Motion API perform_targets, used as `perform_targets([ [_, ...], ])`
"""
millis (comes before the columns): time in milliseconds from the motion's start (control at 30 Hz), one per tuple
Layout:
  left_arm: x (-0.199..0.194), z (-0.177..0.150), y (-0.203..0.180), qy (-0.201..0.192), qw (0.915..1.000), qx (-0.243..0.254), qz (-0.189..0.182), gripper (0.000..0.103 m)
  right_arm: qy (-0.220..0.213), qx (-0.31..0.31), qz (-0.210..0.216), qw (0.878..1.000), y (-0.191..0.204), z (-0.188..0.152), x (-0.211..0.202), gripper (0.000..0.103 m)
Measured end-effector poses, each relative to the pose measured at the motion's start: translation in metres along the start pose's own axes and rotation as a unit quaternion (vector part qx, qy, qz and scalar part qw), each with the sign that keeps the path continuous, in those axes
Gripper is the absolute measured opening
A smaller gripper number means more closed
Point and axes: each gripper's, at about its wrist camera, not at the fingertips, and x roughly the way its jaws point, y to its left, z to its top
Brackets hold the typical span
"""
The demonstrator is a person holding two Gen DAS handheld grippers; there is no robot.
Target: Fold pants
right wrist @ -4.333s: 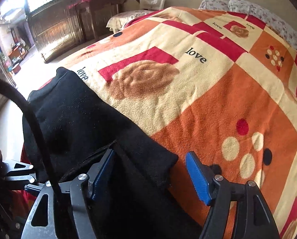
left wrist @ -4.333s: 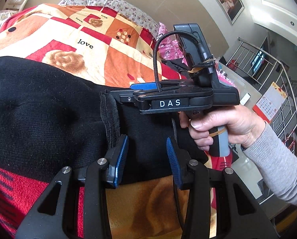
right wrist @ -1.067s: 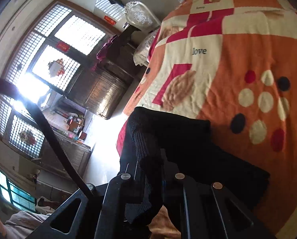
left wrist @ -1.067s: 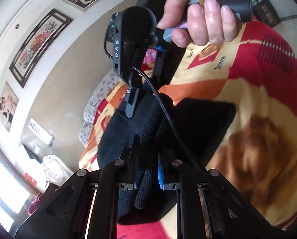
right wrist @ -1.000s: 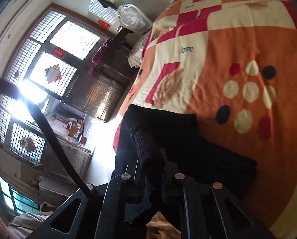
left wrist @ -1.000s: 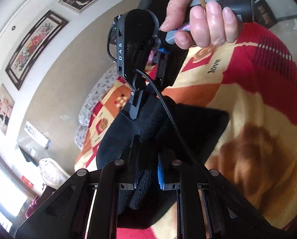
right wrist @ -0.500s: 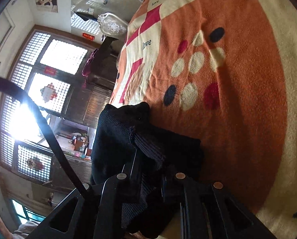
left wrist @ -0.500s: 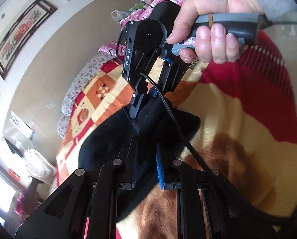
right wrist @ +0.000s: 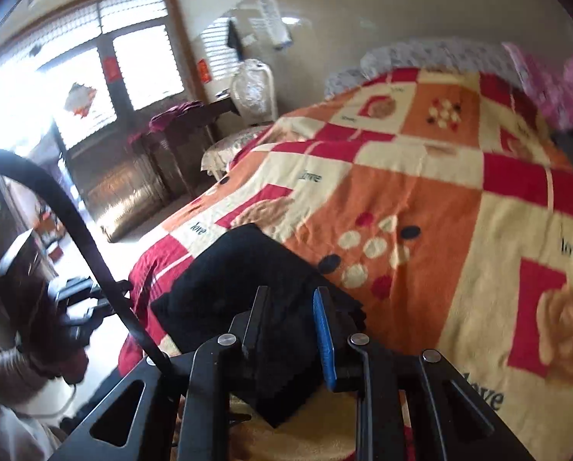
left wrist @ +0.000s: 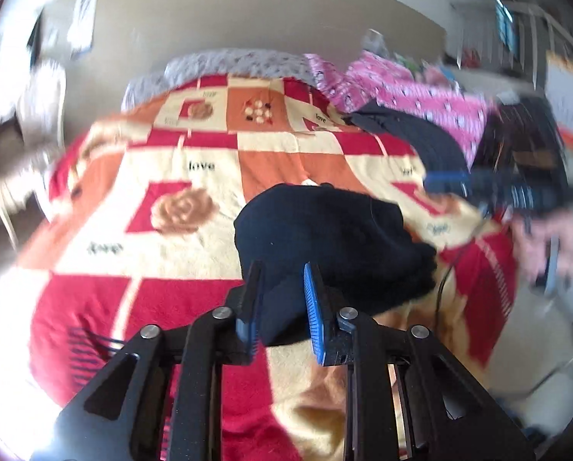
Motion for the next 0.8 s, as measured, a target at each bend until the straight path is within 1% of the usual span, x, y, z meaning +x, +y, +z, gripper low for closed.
perform_targets([
  [33,0.004,0.002,0.004,0.000,0.9997,-0.019,-0.013,0.019,0.005,-0.017,-0.015,1.000,0.012,0.000,0.004,0.022],
  [67,0.005,0.000,0.006,0.001,0.9995,-0.029,-0.016,0.019,0.006,-0.026,-0.024,0.999,0.020,0.001,0.010,0.022],
  [100,0.013,-0.002,0.004,0.012,0.9993,-0.030,-0.016,0.019,0.003,-0.036,-0.027,0.999,0.027,0.002,0.015,0.022],
  [167,0.031,-0.010,-0.003,0.045,0.9987,-0.023,0.003,0.019,0.011,-0.041,-0.026,0.999,0.032,0.002,0.030,0.022],
  [200,0.032,-0.016,-0.006,0.052,0.9984,-0.017,0.008,0.019,0.026,-0.032,-0.030,0.999,0.031,0.004,0.045,0.022],
  [233,0.031,-0.021,-0.011,0.050,0.9986,-0.010,0.013,0.019,0.034,-0.022,-0.031,0.999,0.026,0.004,0.055,0.022],
  [300,0.029,-0.029,-0.012,0.048,0.9987,-0.004,0.019,0.019,0.056,0.006,-0.010,0.998,0.018,0.004,0.074,0.022],
  [333,0.030,-0.032,-0.011,0.047,0.9987,-0.003,0.021,0.020,0.074,0.019,-0.003,0.997,0.013,0.004,0.087,0.022],
  [367,0.032,-0.035,-0.010,0.044,0.9987,-0.002,0.023,0.021,0.100,0.029,-0.013,0.994,0.006,0.000,0.102,0.022],
  [400,0.036,-0.040,-0.008,0.046,0.9986,-0.002,0.025,0.022,0.123,0.035,-0.032,0.991,0.001,-0.006,0.115,0.021],
  [433,0.039,-0.045,-0.008,0.052,0.9983,-0.002,0.025,0.022,0.132,0.041,-0.034,0.990,-0.008,-0.015,0.121,0.022],
  [467,0.040,-0.049,-0.008,0.052,0.9983,0.001,0.027,0.022,0.109,0.049,-0.020,0.993,-0.014,-0.020,0.119,0.022],
  [533,0.042,-0.048,-0.010,0.055,0.9980,0.007,0.032,0.022,0.094,0.068,-0.001,0.993,-0.022,-0.026,0.117,0.022],
  [667,0.039,-0.038,-0.004,0.056,0.9981,0.000,0.024,0.022,0.082,0.067,0.000,0.994,-0.021,-0.028,0.112,0.023],
  [733,0.024,-0.019,0.002,0.020,0.9997,-0.003,0.017,0.022,0.076,0.065,0.004,0.995,-0.021,-0.024,0.104,0.023],
  [800,0.015,0.011,0.012,-0.016,0.9997,-0.018,0.002,0.022,0.053,0.069,0.007,0.996,-0.015,-0.012,0.084,0.023],
])
